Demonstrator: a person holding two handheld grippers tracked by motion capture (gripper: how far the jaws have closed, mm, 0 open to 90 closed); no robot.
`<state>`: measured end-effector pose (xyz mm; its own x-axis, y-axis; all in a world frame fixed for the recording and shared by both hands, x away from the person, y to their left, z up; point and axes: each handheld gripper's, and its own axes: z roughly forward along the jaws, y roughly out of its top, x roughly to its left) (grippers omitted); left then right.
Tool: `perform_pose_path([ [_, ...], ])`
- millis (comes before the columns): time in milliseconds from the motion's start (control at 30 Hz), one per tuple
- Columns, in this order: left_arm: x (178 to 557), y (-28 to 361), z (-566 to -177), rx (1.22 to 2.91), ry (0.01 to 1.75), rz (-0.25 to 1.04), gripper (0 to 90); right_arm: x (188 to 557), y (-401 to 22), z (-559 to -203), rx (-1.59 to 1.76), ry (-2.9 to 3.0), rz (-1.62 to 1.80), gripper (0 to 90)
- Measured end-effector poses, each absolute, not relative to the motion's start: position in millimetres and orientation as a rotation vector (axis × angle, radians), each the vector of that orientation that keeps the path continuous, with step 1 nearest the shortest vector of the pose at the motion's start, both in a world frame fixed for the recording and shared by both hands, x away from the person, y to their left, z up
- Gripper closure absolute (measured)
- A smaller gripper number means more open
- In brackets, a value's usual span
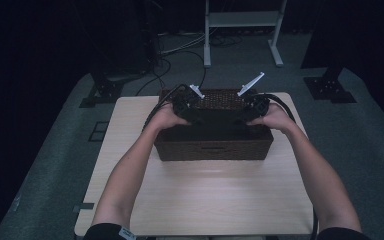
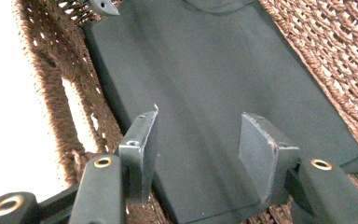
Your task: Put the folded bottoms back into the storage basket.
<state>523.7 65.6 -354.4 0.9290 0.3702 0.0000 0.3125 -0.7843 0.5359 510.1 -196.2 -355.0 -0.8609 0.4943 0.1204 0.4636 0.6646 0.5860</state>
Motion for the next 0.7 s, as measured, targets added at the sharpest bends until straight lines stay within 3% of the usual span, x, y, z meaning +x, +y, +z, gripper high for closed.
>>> perform_pose_path([
  [700,508,72,-342,2.528,0.485,0.142,29.9,494,-204,-342,0.795,2.792,0.997,40.2],
])
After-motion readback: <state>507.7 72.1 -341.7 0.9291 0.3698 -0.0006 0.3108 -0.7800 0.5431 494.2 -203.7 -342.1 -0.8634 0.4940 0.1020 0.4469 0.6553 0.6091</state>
